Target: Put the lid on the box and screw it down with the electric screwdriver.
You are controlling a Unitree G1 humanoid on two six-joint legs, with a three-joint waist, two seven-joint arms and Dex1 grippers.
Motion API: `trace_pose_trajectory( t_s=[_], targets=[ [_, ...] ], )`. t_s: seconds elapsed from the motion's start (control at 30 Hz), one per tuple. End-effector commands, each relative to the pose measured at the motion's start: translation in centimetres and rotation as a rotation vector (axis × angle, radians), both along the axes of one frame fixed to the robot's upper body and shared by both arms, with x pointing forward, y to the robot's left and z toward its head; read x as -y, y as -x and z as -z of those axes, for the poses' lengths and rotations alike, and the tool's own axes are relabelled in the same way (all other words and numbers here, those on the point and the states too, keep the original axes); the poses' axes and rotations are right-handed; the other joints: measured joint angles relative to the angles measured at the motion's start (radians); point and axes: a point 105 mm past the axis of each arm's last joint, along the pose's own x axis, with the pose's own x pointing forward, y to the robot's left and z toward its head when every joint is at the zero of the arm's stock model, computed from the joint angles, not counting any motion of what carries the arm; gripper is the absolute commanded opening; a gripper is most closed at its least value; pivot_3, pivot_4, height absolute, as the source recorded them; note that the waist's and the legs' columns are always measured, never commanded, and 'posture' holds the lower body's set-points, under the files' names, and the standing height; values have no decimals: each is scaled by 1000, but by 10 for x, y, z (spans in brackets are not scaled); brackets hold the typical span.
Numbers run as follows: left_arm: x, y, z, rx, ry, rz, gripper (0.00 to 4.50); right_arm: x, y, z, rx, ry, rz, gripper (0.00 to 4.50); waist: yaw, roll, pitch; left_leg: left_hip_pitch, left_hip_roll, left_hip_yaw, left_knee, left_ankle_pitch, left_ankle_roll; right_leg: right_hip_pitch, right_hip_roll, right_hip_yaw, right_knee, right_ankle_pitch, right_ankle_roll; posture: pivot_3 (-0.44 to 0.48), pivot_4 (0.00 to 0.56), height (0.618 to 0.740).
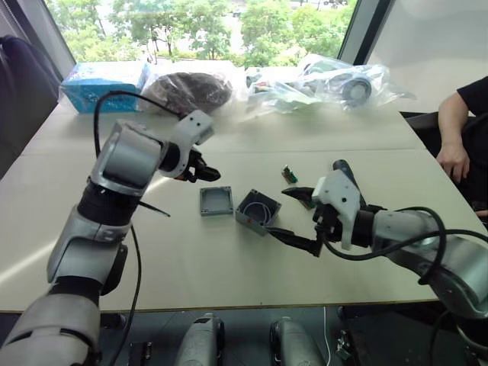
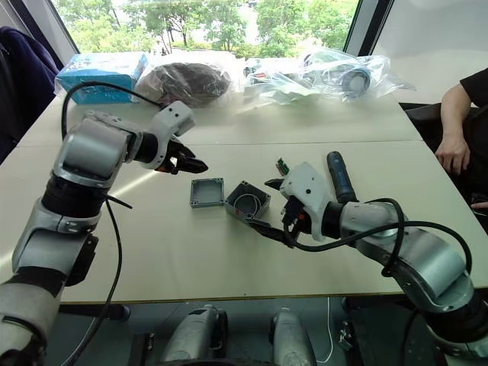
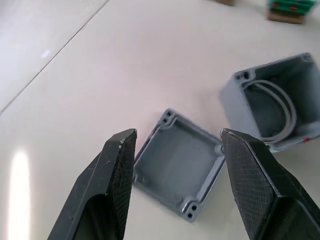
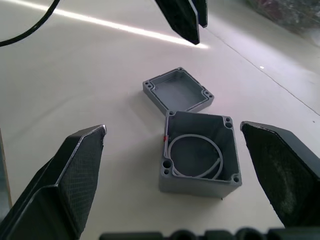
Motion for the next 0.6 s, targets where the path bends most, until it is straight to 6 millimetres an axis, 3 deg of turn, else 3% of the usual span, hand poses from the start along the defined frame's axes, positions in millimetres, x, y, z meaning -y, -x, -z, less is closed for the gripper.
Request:
trace_pose_trajectory(
  t_s=[0.03,0.3,0.6],
  targets=[
    [-13,2,14,-31,19,-142,2714,-5,4,3,71,73,-31,4500,0,0,0,0,0,0,0,0,0,0,0,0,0,0,0,0,150,740],
    [-25,-1,28,-88,30,-214,2714,-22,3,7,103,68,-35,4500,2,0,0,0,0,0,0,0,0,0,-1,0,1,0,0,0,150,740],
    [-20,-5,56,-212,19,-256,2714,-19,7,11,98,22,46,4500,1,0,0,1,-1,1,0,0,-1,0,-2,0,1,0,0,0,150,740]
  ],
)
